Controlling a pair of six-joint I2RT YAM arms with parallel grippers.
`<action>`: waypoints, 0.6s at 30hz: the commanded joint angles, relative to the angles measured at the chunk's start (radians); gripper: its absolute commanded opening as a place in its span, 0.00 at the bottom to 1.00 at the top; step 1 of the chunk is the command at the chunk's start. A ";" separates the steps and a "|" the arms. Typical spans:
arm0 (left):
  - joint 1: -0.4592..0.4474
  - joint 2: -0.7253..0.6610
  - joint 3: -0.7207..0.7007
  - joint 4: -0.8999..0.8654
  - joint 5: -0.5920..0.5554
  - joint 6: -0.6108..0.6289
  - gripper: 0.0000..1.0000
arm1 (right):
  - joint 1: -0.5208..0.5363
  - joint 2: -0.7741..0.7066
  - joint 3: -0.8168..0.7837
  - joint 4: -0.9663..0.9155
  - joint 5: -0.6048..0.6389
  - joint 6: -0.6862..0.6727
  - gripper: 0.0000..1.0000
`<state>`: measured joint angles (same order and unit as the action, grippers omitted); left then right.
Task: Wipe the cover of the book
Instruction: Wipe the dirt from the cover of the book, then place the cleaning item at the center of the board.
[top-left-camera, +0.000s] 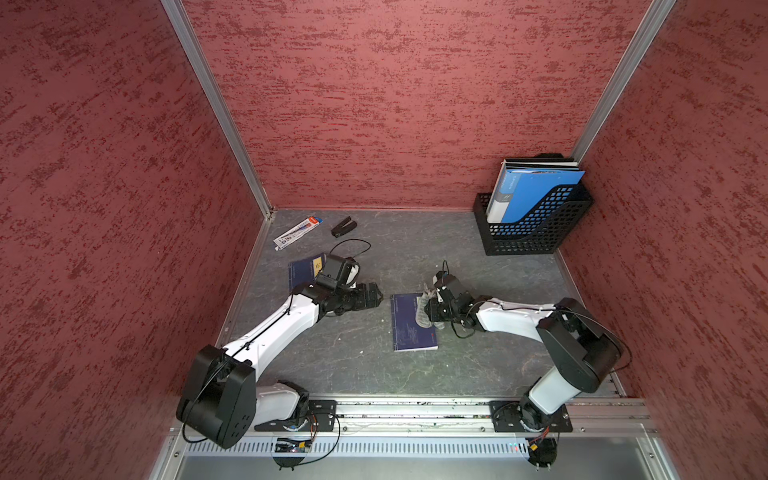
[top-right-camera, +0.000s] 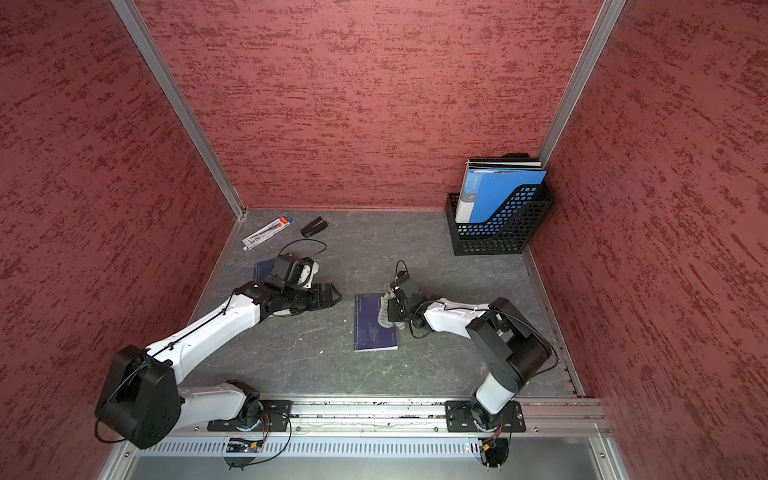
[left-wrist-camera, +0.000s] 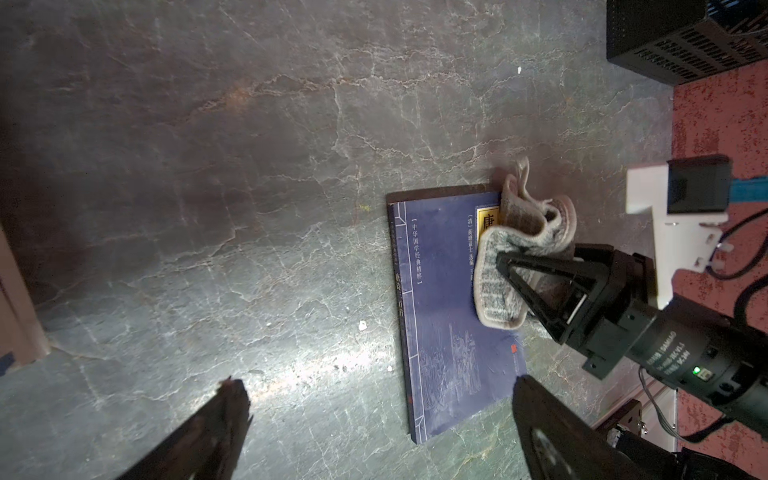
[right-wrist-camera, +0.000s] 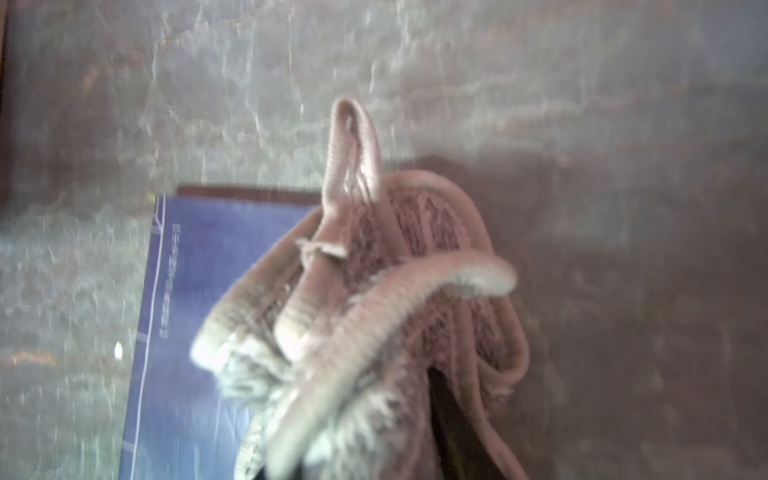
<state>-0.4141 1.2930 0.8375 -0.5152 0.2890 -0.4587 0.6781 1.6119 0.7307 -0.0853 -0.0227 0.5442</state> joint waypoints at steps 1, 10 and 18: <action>-0.009 0.008 0.031 0.018 -0.001 0.002 1.00 | 0.018 -0.038 -0.086 -0.168 0.006 0.038 0.36; -0.040 0.033 0.038 0.025 0.000 0.001 1.00 | -0.012 -0.228 -0.042 -0.243 0.099 0.038 0.36; -0.074 0.013 0.021 0.025 -0.010 -0.014 1.00 | -0.188 -0.198 0.100 -0.334 0.220 -0.085 0.39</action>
<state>-0.4736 1.3216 0.8482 -0.5068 0.2867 -0.4633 0.5468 1.4017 0.8032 -0.3573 0.1097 0.5213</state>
